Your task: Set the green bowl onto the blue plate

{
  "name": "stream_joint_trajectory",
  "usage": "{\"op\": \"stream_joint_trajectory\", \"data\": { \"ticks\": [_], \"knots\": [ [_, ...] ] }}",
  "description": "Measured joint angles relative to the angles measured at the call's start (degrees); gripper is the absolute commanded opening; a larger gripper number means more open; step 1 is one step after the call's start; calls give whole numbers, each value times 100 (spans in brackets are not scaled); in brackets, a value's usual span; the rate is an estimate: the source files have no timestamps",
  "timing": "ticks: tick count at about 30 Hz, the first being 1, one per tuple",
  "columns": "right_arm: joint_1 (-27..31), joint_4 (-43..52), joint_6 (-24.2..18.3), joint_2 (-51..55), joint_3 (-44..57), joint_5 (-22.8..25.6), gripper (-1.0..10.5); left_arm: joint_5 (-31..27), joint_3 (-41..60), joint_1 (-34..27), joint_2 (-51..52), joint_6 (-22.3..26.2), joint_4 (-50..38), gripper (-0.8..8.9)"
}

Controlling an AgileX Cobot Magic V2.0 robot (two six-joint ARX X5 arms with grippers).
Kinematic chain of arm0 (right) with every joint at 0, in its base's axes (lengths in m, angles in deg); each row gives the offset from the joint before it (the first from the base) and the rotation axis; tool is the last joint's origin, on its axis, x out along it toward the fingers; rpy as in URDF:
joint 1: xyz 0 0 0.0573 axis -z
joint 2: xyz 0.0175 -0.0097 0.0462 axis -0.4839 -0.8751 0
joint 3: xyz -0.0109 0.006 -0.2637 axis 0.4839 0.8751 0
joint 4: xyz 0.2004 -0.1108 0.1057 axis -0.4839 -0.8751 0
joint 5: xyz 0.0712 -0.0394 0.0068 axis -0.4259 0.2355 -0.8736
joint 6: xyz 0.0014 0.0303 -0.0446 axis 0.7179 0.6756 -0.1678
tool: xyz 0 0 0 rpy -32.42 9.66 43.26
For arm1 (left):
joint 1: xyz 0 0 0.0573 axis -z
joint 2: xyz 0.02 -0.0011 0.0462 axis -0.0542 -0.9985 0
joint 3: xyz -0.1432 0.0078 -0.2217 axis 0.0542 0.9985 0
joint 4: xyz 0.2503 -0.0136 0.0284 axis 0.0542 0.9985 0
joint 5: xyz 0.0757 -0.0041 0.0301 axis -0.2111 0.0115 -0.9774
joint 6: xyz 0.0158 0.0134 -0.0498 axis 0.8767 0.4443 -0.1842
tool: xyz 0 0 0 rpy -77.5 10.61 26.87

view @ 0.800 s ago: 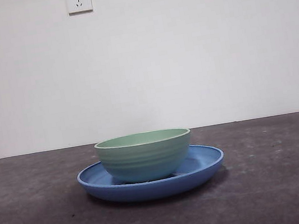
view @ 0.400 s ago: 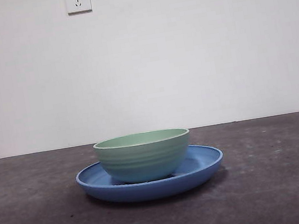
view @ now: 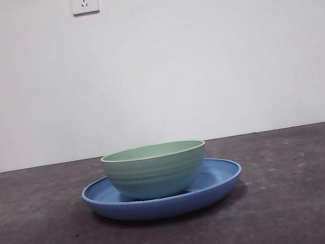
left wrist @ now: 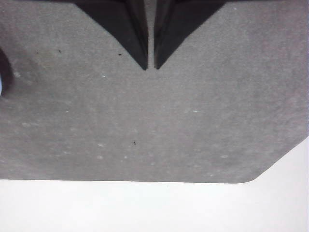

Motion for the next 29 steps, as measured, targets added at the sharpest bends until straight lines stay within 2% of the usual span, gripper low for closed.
{"op": "stream_joint_trajectory", "data": {
  "ticks": [29],
  "knots": [
    [0,0,0,0,0,0,29,-28,0,127,2,109,0,19]
  ]
}}
